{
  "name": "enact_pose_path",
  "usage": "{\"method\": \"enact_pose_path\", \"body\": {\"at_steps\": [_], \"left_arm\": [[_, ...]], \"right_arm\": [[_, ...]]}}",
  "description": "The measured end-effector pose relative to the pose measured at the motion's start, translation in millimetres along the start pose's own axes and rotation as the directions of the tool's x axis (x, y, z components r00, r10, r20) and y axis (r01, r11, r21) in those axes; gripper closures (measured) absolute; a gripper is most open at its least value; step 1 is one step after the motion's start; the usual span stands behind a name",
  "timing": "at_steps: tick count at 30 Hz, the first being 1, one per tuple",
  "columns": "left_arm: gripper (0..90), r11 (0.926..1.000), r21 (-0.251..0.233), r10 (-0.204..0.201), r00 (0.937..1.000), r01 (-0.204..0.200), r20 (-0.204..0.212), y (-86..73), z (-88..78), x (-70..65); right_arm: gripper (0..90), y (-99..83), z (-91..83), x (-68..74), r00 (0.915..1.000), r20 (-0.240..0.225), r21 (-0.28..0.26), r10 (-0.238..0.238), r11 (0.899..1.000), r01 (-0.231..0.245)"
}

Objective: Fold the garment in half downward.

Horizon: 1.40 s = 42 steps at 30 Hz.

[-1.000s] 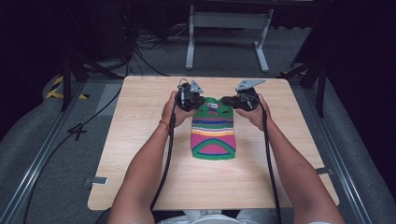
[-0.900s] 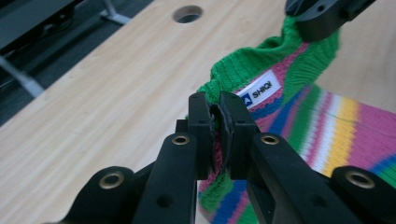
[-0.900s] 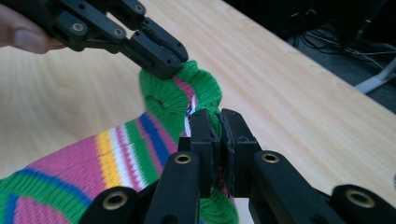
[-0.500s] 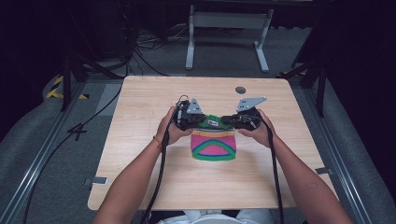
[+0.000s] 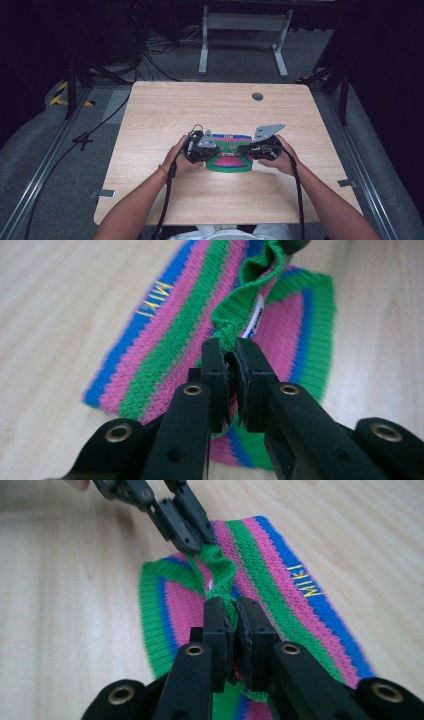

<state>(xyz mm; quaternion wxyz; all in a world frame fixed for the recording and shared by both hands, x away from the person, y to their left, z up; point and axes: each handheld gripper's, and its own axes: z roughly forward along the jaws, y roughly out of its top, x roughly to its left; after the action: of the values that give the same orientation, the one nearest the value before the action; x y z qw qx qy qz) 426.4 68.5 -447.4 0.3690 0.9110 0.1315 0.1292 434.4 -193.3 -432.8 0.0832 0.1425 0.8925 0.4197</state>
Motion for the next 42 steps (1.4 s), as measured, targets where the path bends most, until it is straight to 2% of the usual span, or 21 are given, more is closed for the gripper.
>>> {"method": "enact_pose_path", "body": {"at_steps": [4,9,10,11,14,19,22,27,29,30,34,38,42], "left_arm": [[84.0,0.9975,0.052,0.047,0.9988,-0.048,0.012,-1.8,2.8,-12.7],[83.6,0.9951,0.077,0.059,0.9979,-0.061,0.028,-7.9,1.5,-22.0],[83.3,0.9922,0.096,0.078,0.9966,-0.080,0.028,-10.7,1.9,-25.5],[83.0,0.9924,0.092,0.079,0.9964,-0.082,0.031,-12.2,1.9,-26.7],[82.2,0.9939,0.090,0.061,0.9974,-0.064,0.040,-14.4,0.2,-28.7],[76.2,0.9932,0.095,0.062,0.9971,-0.066,0.043,-16.8,-0.1,-35.8],[72.1,0.9933,0.093,0.064,0.9966,-0.069,0.052,-17.4,-0.5,-37.8],[66.3,0.9937,0.092,0.063,0.9976,-0.065,0.029,-19.3,-0.3,-44.0],[66.2,0.9944,0.080,0.069,0.9975,-0.070,0.019,-20.4,0.8,-45.6],[66.1,0.9948,0.081,0.060,0.9981,-0.061,0.017,-21.3,0.7,-46.2],[66.9,0.9990,0.039,0.023,0.9994,-0.023,0.024,-25.8,2.0,-42.7],[70.1,0.9994,0.033,0.010,0.9999,-0.010,0.004,-26.4,4.7,-39.6],[70.5,0.9994,0.034,0.006,0.9999,-0.006,-0.011,-25.3,7.0,-35.9]], "right_arm": [[83.7,-6.5,3.0,7.9,0.9999,0.001,0.029,-0.017,0.999,0.017],[83.5,-16.7,0.3,13.5,0.9998,-0.015,0.034,0.013,0.999,-0.012],[83.3,-20.3,0.4,15.6,0.9999,-0.015,0.045,0.003,0.999,-0.002],[83.2,-21.8,0.5,17.3,0.9999,-0.014,0.051,0.009,0.999,-0.008],[83.2,-25.2,1.1,20.9,0.9999,-0.012,0.061,0.011,0.998,-0.011],[82.5,-32.4,4.3,25.3,0.9999,-0.010,0.092,0.013,0.996,-0.012],[82.3,-36.8,4.3,26.1,0.9998,-0.011,0.093,0.017,0.996,-0.016],[81.7,-40.3,3.0,26.7,0.9997,-0.010,0.098,0.021,0.995,-0.019],[81.0,-41.9,2.8,27.8,0.9997,-0.016,0.098,0.021,0.995,-0.019],[80.8,-42.7,2.3,28.3,0.9997,-0.016,0.095,0.018,0.995,-0.016],[80.3,-46.7,2.7,29.4,0.9997,-0.011,0.075,0.023,0.997,-0.022],[80.5,-48.9,3.4,30.3,1.0000,0.005,0.066,0.004,0.998,-0.004],[80.6,-48.1,5.5,28.4,0.9987,0.049,0.071,-0.014,0.997,0.010]]}}
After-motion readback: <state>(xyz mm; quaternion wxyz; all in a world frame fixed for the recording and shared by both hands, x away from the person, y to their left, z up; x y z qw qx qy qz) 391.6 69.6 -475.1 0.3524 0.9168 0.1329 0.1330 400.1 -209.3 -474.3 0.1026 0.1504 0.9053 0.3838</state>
